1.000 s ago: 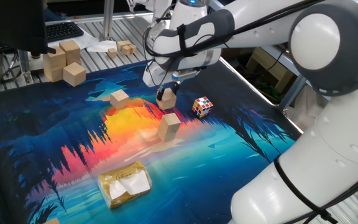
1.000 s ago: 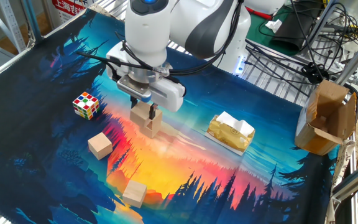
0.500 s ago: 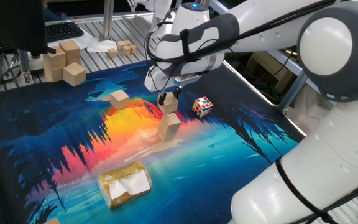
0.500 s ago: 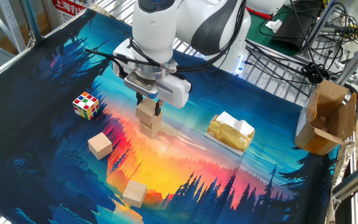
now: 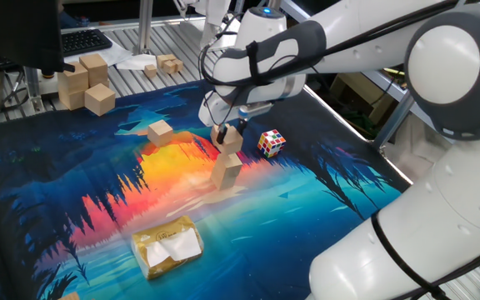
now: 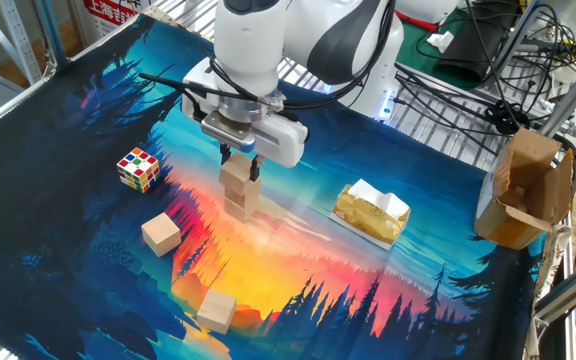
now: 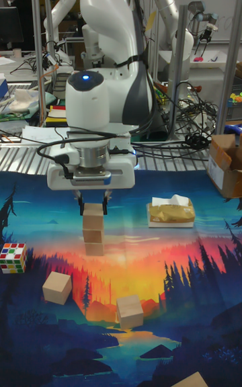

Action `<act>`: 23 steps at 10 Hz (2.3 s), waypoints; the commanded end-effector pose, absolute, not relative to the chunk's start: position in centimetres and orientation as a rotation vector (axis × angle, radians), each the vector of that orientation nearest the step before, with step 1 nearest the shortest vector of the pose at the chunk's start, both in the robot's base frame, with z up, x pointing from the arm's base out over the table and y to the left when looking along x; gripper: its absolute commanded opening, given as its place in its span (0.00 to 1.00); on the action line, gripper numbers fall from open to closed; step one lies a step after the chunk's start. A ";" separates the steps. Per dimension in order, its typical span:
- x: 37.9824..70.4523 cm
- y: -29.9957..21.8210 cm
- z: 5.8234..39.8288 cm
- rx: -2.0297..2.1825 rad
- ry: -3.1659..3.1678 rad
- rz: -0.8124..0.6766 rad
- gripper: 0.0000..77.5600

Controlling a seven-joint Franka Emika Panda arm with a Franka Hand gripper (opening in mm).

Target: Stack the blocks in a vertical line of five

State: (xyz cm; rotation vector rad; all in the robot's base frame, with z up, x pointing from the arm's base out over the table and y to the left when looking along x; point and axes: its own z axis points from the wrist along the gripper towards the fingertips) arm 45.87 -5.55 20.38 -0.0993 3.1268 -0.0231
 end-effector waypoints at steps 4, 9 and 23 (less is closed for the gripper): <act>45.4 -5.6 20.3 -0.105 3.123 -0.025 0.01; 45.3 -5.6 20.3 -0.080 3.123 -0.023 0.01; 43.7 -5.6 20.1 -0.035 3.148 -0.017 0.01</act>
